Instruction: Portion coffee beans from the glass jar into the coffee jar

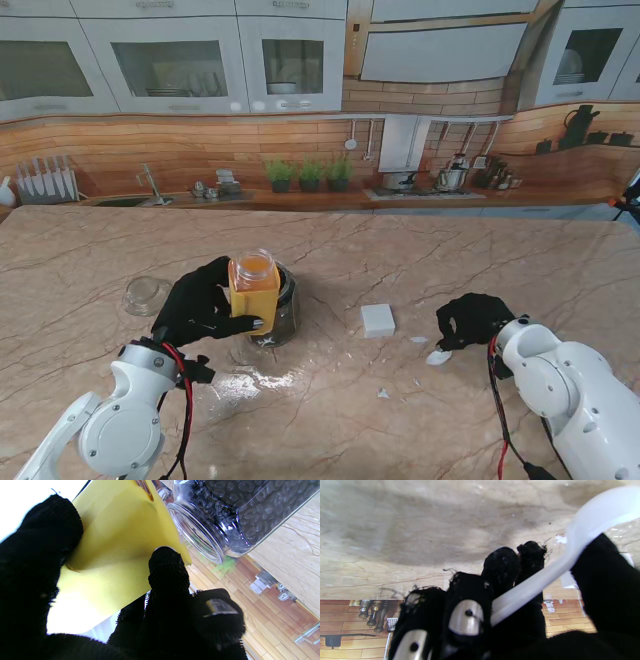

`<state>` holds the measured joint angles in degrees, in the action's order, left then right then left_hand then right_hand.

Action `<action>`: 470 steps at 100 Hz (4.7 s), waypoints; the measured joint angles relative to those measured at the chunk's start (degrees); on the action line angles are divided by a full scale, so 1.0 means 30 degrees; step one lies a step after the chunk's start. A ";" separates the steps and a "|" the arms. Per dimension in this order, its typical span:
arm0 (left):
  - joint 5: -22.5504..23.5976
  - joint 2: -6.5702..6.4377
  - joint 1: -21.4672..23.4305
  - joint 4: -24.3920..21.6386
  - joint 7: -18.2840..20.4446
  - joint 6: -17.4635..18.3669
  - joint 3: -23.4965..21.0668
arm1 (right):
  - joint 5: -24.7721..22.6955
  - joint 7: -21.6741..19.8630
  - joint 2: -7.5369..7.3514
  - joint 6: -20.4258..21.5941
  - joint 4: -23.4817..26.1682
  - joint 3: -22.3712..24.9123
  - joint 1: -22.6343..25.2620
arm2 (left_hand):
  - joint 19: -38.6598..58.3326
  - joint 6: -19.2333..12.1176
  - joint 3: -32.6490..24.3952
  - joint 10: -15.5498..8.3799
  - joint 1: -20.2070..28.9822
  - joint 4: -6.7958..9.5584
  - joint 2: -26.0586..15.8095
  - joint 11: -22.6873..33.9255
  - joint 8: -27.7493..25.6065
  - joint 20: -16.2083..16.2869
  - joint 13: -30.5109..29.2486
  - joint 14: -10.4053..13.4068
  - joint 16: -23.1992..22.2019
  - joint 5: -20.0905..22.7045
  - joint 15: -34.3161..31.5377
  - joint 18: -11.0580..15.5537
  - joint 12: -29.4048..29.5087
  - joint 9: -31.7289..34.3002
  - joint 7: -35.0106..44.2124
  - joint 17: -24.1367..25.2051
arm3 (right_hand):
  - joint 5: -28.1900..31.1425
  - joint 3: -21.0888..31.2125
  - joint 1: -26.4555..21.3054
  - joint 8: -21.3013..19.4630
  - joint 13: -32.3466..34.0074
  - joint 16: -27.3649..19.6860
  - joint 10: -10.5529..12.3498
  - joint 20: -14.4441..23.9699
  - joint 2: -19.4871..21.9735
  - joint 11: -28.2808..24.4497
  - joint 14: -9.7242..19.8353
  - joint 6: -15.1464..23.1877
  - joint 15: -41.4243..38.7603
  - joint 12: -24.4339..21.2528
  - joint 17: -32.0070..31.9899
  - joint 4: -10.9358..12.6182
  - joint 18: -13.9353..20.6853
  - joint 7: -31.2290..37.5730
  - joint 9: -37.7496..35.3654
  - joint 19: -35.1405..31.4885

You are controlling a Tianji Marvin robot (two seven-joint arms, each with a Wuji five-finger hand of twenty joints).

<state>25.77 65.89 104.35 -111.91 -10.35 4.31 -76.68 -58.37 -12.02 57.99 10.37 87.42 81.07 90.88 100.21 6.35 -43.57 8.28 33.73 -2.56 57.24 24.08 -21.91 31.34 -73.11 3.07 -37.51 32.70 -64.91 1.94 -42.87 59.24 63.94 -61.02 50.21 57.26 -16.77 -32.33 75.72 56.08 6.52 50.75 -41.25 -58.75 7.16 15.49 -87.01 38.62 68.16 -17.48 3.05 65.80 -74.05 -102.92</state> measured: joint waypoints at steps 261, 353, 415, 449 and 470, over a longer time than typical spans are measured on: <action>0.0386 0.0023 -0.0075 0.0333 -0.0298 0.0269 -0.0404 | -0.1146 0.4547 0.0354 0.1334 -0.0697 -0.0214 0.0202 | 0.0000 0.0000 0.0000 0.0000 0.0000 0.0000 -0.0001 0.0000 0.0000 -0.0041 0.0000 -0.0074 -0.0015 0.0000 0.0207 -0.0056 0.0000 0.0000 0.0000 0.0000 | 0.4499 0.0658 0.0447 -0.4317 -0.0188 0.0439 -0.1470 0.2032 0.1904 -0.0071 -0.1518 -0.3310 -0.1459 0.0523 0.0029 0.9763 -0.1477 0.0673 -0.1094 -0.0021; 0.1040 0.0017 -0.0623 0.1095 -0.0465 0.0370 -0.0592 | 0.3820 0.3710 0.0814 0.1129 -0.0505 -0.3726 -0.4497 | 0.0000 0.0000 0.0000 0.0000 0.0000 0.0000 -0.0002 0.0000 0.0000 -0.0047 0.0000 -0.0079 -0.0019 0.0000 0.0210 -0.0064 -0.0005 0.0000 0.0000 0.0000 | 0.3436 0.1441 0.0016 -0.3329 -0.0217 0.0626 -0.1485 0.1551 0.0705 -0.0071 -0.1511 -0.3506 -0.1204 0.0533 0.0030 0.7382 -0.1453 0.0803 -0.0893 -0.0008; 0.0755 0.0141 -0.1358 0.1636 -0.0657 0.0004 -0.0987 | 0.7024 0.2898 0.1670 -0.0018 -0.3135 -0.9402 -1.1093 | 0.0000 0.0000 0.0000 0.0000 0.0000 0.0000 -0.0002 0.0000 0.0000 -0.0047 0.0000 -0.0079 -0.0022 0.0000 0.0210 -0.0064 -0.0009 0.0000 0.0000 0.0000 | 0.2964 0.1640 0.0017 -0.3350 -0.0217 0.0656 -0.1485 0.1551 0.0704 -0.0071 -0.1510 -0.3558 -0.1193 0.0533 0.0030 0.7273 -0.1448 0.0941 -0.0889 -0.0006; 0.1049 0.0091 -0.1243 0.1903 -0.0509 0.0149 -0.1249 | 0.7361 0.3487 0.2250 -0.0140 -0.4029 -1.1898 -1.3262 | 0.0000 0.0000 0.0000 0.0000 0.0000 0.0000 -0.0002 0.0000 0.0000 -0.0046 0.0000 -0.0079 -0.0022 0.0000 0.0211 -0.0064 -0.0009 0.0000 0.0000 0.0000 | 0.2911 0.1640 0.0016 -0.3357 -0.0217 0.0659 -0.1485 0.1551 0.0704 -0.0071 -0.1507 -0.3558 -0.1193 0.0533 0.0031 0.7273 -0.1445 0.0941 -0.0889 -0.0006; 0.1245 0.0058 -0.1133 0.1908 -0.0507 0.0290 -0.1334 | 0.7287 0.3572 0.2592 -0.0773 -0.4162 -1.3200 -1.4015 | 0.0000 0.0000 0.0000 0.0000 0.0000 0.0000 -0.0003 0.0000 0.0000 -0.0046 0.0000 -0.0079 -0.0022 0.0000 0.0211 -0.0064 -0.0009 0.0000 0.0000 0.0000 | 0.2771 0.1640 0.0016 -0.3375 -0.0217 0.0689 -0.1470 0.1551 0.0704 -0.0071 -0.1476 -0.3558 -0.1192 0.0571 0.0031 0.7273 -0.1424 0.0942 -0.0889 -0.0006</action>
<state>29.51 66.06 100.95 -106.19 -11.87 5.18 -80.68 -36.51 -1.30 65.77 8.05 74.94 41.47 48.83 100.21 6.35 -43.57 8.28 33.73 -2.56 57.24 24.08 -21.91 31.20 -73.11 2.83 -37.57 32.69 -64.28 1.74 -42.89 59.24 63.94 -61.02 58.52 62.17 -16.72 -42.45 75.06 58.15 2.11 55.40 -39.14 -58.96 2.74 4.81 -90.59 40.33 68.25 4.34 -1.22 68.62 -76.72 -102.94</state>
